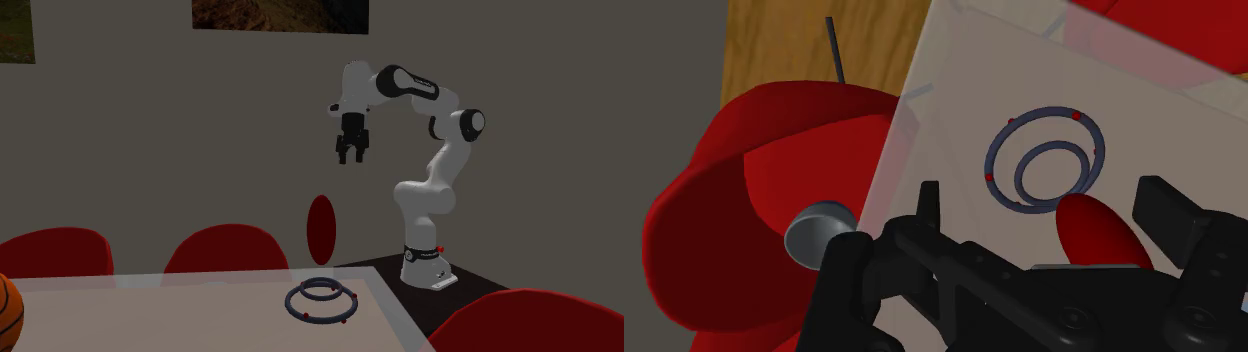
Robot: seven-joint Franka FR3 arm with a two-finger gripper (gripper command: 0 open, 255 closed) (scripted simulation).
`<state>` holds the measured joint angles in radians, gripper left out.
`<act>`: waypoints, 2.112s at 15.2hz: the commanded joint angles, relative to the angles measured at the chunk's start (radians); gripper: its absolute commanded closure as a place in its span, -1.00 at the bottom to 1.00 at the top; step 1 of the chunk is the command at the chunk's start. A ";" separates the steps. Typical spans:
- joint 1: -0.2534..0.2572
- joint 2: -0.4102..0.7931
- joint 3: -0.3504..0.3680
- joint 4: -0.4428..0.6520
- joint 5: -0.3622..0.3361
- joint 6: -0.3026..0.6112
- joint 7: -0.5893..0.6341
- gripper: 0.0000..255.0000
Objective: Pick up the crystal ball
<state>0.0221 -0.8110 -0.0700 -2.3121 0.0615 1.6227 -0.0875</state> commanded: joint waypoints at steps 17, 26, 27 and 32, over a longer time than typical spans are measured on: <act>-0.199 0.296 0.596 0.045 -0.214 0.515 0.719 -1.00; -0.323 0.439 0.779 0.092 -0.401 0.596 0.973 -1.00; -0.325 0.442 0.783 0.082 -0.406 0.607 0.981 -1.00; -0.327 0.443 0.787 0.063 -0.412 0.626 0.992 1.00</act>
<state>-0.3045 -0.3679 0.7171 -2.2457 -0.3503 2.2470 0.9040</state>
